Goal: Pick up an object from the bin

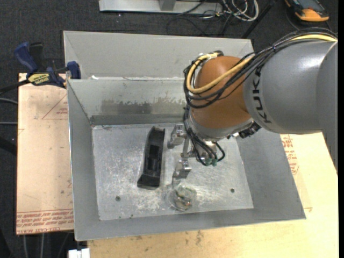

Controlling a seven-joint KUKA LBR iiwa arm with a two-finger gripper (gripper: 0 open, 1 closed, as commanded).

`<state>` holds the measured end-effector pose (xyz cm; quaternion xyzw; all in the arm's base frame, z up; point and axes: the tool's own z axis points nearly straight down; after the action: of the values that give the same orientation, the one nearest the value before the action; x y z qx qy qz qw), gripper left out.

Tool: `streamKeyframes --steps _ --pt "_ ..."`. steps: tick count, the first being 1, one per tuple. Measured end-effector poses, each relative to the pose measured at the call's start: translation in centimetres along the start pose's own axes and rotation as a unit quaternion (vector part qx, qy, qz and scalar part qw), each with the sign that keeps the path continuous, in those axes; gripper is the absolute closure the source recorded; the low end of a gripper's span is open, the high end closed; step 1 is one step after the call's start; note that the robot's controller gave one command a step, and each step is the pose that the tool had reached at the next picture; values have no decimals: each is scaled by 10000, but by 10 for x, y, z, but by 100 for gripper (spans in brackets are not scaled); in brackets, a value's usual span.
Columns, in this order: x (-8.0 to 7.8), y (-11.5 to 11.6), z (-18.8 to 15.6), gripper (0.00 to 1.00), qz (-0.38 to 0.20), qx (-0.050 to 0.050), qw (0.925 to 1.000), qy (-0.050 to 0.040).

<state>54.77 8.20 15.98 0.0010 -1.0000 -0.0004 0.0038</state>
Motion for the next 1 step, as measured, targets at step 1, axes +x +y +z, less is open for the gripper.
streamKeyframes --steps 1 --pt "-2 0 -4 0 10 -3 10000 -39"
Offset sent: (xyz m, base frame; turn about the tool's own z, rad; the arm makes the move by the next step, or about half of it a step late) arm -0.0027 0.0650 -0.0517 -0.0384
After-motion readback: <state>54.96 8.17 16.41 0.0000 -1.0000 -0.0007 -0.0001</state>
